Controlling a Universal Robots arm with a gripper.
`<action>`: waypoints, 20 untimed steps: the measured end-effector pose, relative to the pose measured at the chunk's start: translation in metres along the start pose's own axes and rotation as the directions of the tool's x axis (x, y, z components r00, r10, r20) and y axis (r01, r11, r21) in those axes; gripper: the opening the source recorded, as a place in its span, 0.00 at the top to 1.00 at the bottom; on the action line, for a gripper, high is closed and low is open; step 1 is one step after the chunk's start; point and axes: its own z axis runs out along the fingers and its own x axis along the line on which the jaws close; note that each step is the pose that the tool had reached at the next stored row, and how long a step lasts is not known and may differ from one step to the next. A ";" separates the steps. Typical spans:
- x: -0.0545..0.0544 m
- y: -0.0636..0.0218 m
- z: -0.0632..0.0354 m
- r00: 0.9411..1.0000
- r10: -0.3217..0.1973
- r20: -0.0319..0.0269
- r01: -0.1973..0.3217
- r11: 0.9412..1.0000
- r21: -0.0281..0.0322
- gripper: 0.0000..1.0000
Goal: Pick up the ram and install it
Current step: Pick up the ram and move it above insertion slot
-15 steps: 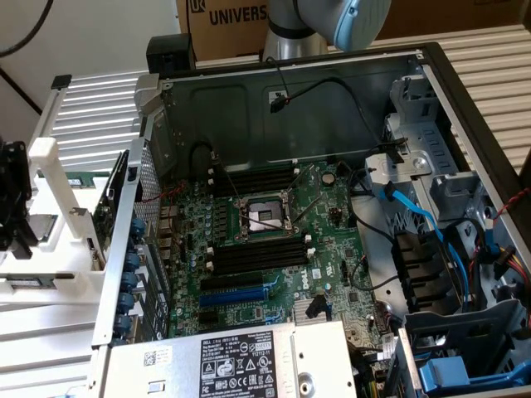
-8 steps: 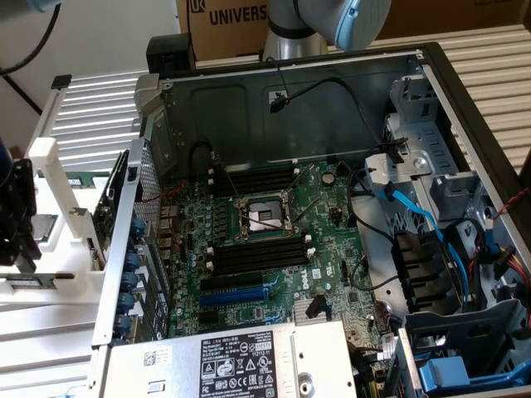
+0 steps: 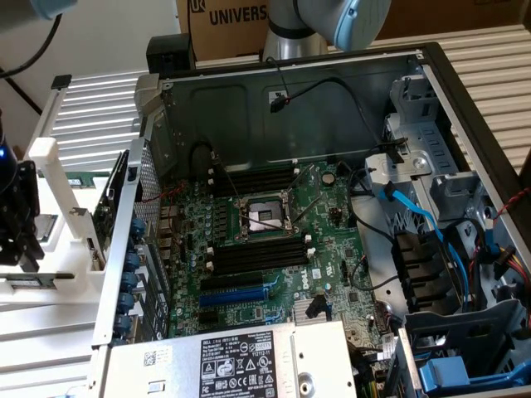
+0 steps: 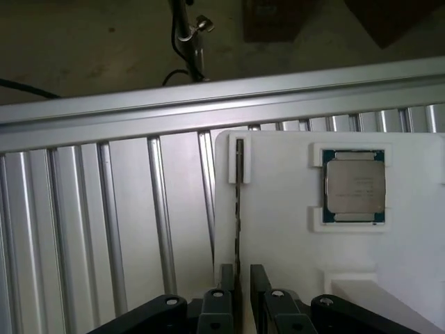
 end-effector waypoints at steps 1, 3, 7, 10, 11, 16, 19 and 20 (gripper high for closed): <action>0.000 0.0000 0.0001 1.000 0.000 -0.002 0.000 1.000 0.000 0.76; 0.000 0.0002 0.0019 1.000 0.000 -0.007 0.000 1.000 0.001 0.76; -0.001 0.0015 0.0063 1.000 0.000 -0.014 0.000 1.000 0.002 0.76; -0.001 0.0015 0.0099 1.000 0.000 -0.014 0.000 1.000 0.002 0.76; -0.001 0.0016 0.0113 1.000 0.001 -0.014 -0.001 1.000 0.002 0.76; -0.002 0.0017 0.0161 1.000 0.001 -0.015 -0.001 1.000 0.002 0.76; -0.003 0.0015 0.0183 1.000 0.000 -0.014 0.000 1.000 0.003 0.76; -0.003 0.0017 0.0218 1.000 0.001 -0.016 -0.001 1.000 0.003 0.76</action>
